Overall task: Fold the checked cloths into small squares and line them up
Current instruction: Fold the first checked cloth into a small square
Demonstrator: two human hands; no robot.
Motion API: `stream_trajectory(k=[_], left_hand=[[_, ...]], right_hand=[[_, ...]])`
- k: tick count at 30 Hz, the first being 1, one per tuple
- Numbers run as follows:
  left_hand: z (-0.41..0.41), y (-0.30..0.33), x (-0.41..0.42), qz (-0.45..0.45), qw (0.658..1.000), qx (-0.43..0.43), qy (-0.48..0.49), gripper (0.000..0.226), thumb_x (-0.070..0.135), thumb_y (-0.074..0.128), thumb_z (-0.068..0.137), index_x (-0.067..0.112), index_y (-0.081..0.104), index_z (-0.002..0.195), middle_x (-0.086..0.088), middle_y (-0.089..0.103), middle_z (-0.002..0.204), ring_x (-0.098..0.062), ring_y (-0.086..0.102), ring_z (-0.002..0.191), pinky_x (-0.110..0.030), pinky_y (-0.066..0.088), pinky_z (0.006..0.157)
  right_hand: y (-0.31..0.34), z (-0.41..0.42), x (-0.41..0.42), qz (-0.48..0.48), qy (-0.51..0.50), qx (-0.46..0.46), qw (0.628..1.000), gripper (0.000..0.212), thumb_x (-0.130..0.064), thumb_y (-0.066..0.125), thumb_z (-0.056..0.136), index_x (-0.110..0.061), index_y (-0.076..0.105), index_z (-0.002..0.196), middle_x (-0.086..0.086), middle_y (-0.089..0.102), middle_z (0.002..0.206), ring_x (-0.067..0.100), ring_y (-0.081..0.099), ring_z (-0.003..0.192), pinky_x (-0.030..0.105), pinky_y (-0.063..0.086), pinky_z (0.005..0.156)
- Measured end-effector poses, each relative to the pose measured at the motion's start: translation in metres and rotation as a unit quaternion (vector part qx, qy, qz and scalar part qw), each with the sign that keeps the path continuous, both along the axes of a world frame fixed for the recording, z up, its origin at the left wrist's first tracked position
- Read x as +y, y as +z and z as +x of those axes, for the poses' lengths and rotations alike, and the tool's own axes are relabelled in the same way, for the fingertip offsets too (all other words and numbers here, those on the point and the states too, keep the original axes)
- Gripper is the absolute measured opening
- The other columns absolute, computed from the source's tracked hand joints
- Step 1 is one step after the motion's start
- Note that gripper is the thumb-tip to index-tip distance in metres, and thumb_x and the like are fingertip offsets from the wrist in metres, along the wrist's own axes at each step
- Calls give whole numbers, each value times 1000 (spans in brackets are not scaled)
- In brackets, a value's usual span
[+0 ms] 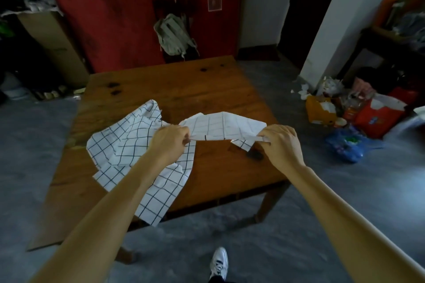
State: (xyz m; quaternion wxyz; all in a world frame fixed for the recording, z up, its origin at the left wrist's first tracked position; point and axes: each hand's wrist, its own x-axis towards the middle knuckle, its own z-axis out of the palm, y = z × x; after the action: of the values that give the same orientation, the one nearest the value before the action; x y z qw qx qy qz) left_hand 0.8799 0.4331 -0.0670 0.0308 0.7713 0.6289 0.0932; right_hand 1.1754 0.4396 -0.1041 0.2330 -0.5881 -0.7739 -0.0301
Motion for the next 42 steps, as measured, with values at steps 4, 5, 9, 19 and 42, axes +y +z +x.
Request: stream_trajectory(k=[4, 5, 9, 19, 42], left_hand=[[-9, -2, -18, -90, 996, 24, -1, 3, 20, 56, 94, 19, 59, 95, 7, 52, 81, -12, 51, 73, -25, 34, 60], [-11, -3, -21, -111, 993, 26, 1, 3, 18, 56, 93, 21, 57, 94, 9, 50, 79, -11, 50, 74, -26, 33, 60], [-19, -8, -29, -156, 987, 33, 8, 5, 19, 56, 93, 25, 55, 94, 11, 51, 79, -10, 51, 76, -28, 36, 62], [-4, -26, -33, -186, 983, -4, -3, 19, 3, 49, 90, 22, 52, 90, 8, 53, 88, -14, 55, 84, -28, 42, 68], [5, -98, 134, -113, 988, -20, 103, 15, 27, 48, 98, 18, 52, 86, 4, 55, 74, -18, 57, 71, -30, 38, 63]], right_hand=[[-7, -5, -20, -36, 25, -4, 999, 16, -26, 75, 83, -18, 75, 97, -2, 73, 98, 14, 65, 90, 33, 46, 91], [-8, -6, -25, -46, 33, -6, 998, 17, -29, 73, 84, -19, 74, 98, -3, 72, 99, 13, 65, 90, 32, 45, 91], [-4, -14, -39, -84, 57, 2, 995, 19, -33, 69, 87, -18, 73, 97, -3, 71, 93, 11, 64, 84, 23, 44, 81], [-9, 6, -49, -240, 16, -35, 970, 26, -45, 64, 89, -20, 71, 87, -6, 67, 77, 7, 61, 67, 28, 57, 66], [-69, 2, 192, -323, 30, -40, 945, 30, -46, 57, 94, -18, 66, 89, -1, 67, 78, 15, 62, 68, 31, 49, 68]])
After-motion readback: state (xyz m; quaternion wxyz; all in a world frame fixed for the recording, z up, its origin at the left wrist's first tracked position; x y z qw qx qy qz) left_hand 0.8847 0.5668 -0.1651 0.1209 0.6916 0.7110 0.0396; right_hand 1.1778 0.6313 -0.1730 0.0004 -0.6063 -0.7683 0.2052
